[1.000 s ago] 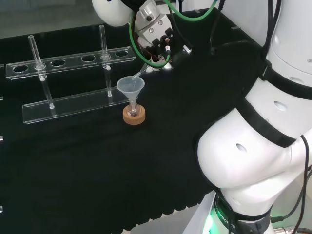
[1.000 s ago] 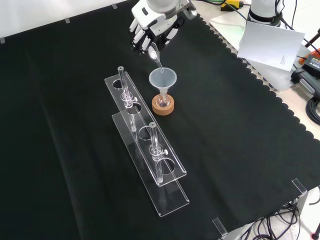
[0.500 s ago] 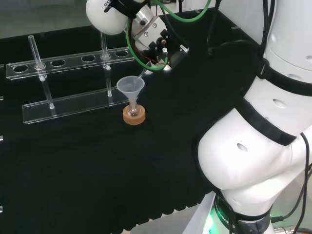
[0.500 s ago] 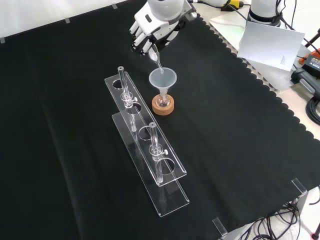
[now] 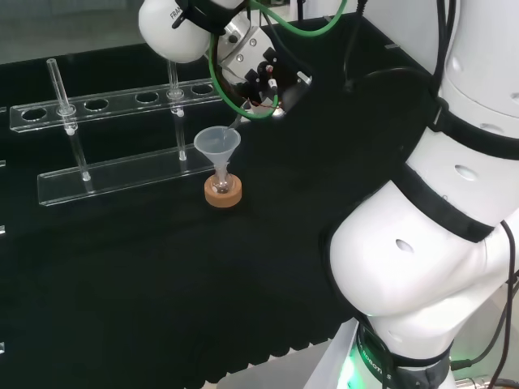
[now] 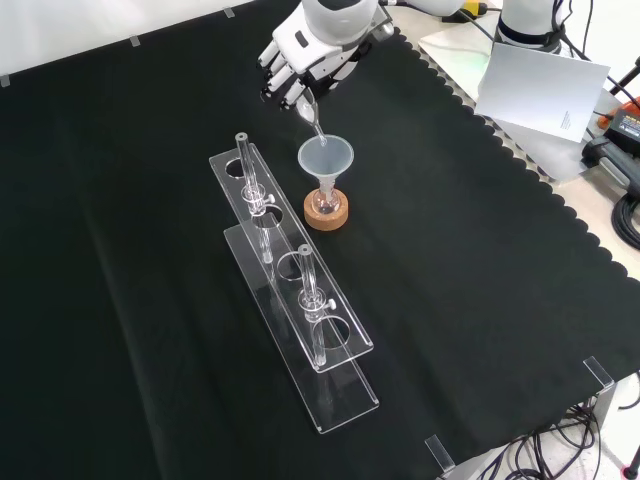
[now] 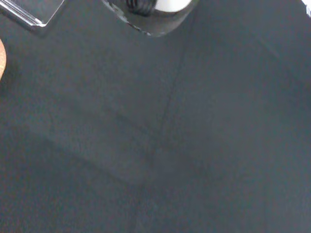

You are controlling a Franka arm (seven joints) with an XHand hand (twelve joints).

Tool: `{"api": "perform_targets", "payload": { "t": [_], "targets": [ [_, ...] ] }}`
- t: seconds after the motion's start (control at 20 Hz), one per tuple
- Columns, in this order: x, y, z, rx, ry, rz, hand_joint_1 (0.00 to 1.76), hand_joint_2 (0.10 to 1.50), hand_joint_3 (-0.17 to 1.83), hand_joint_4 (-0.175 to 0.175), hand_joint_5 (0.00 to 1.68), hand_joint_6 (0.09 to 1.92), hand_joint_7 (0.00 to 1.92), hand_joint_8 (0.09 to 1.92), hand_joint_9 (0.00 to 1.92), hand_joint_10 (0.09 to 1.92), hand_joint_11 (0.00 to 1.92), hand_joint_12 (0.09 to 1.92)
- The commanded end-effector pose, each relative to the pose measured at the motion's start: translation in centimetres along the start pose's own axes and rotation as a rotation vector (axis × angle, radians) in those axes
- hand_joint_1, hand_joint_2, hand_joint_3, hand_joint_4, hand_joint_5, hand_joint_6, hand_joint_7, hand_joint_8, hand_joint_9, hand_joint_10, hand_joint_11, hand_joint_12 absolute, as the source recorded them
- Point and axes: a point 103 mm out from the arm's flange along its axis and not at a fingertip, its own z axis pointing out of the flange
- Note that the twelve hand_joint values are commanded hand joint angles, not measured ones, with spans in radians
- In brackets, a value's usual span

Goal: Pour all the NaCl from the weighing funnel into the round-bottom flask.

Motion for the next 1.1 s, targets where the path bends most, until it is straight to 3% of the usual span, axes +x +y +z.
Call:
{"api": "perform_targets", "payload": {
  "t": [0.05,0.4,0.55,0.75,0.8,1.0,1.1],
  "targets": [
    [0.4,0.1,-0.9,-0.001,-0.073,0.004,1.13,1.03,-0.17,0.175,1.43,0.26,0.53,0.59,0.93,0.34,0.70,1.13],
    [0.2,-0.4,-1.8,-0.013,-0.140,0.000,1.13,1.03,-0.17,0.175,1.43,0.26,0.53,0.59,0.93,0.34,0.71,1.13],
    [1.2,-0.1,-2.5,-0.009,-0.168,-0.007,1.13,1.03,-0.17,0.175,1.43,0.26,0.53,0.59,0.93,0.34,0.71,1.13],
    [1.5,-0.1,-2.6,-0.008,-0.138,0.001,1.13,1.03,-0.17,0.175,1.43,0.26,0.53,0.59,0.93,0.34,0.71,1.13],
    [1.4,-0.1,-2.5,0.022,-0.161,0.024,1.13,1.03,-0.17,0.175,1.43,0.26,0.53,0.59,0.93,0.34,0.71,1.13],
    [1.6,0.0,-2.5,0.028,-0.167,0.012,1.13,1.03,-0.17,0.175,1.43,0.26,0.53,0.59,0.93,0.34,0.71,1.13],
    [1.5,-0.2,-2.3,0.089,-0.167,0.042,1.13,1.03,-0.17,0.175,1.43,0.26,0.53,0.59,0.93,0.34,0.71,1.13]
  ]
}}
